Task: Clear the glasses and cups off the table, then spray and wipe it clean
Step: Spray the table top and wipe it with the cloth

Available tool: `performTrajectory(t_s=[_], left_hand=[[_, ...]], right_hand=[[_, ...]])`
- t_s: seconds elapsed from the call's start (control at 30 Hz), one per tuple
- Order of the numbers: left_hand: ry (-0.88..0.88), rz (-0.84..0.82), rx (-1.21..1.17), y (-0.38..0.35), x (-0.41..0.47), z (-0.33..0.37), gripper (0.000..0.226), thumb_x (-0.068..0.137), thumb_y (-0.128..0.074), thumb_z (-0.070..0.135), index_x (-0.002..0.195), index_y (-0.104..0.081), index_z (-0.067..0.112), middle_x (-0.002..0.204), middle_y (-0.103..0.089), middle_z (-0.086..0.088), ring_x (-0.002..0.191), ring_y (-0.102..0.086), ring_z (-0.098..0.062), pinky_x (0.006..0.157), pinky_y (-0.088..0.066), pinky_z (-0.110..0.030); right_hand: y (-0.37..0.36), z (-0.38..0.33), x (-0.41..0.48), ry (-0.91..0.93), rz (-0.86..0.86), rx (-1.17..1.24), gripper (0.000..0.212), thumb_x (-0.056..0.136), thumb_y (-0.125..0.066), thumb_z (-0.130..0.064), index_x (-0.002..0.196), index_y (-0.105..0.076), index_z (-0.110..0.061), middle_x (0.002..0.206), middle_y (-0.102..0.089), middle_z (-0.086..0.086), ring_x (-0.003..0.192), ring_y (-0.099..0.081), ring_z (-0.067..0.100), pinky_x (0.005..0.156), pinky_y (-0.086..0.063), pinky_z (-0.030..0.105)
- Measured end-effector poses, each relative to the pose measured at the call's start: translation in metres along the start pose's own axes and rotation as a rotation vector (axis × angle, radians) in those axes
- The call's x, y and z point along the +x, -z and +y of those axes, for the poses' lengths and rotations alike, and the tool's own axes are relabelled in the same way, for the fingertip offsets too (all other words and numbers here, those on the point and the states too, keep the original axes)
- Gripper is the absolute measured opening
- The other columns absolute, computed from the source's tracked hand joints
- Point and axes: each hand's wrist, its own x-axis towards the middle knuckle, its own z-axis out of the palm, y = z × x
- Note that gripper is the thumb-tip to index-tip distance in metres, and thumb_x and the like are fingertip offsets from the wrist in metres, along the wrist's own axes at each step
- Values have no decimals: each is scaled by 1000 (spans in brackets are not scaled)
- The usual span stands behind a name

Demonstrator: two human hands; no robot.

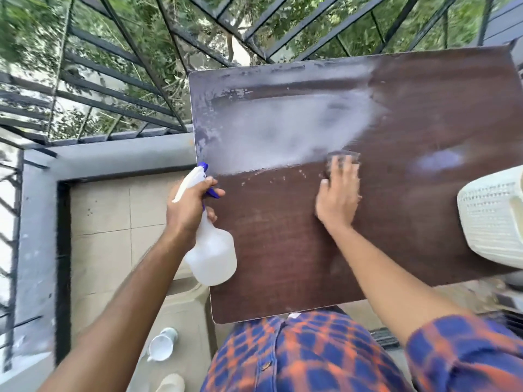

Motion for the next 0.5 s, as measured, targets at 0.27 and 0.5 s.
performTrajectory(t_s=[0.27, 0.5], left_hand=[[-71, 152, 6, 26, -51, -23, 24, 93, -63, 17, 115, -70, 13, 79, -72, -8, 41, -39, -23, 49, -38, -26], [-49, 217, -5, 22, -93, -66, 28, 94, -64, 18, 121, -68, 17, 86, -72, -17, 43, -41, -23, 45, -39, -27]], right_hand=[[-45, -139, -113, 813, -372, 32, 64, 93, -47, -20, 155, -33, -23, 165, -24, 4, 151, -20, 29, 120, -24, 49], [-19, -15, -98, 1178, -442, 49, 52, 100, -45, -27, 151, -40, -31, 162, -32, -1, 149, -28, 25, 119, -24, 44]])
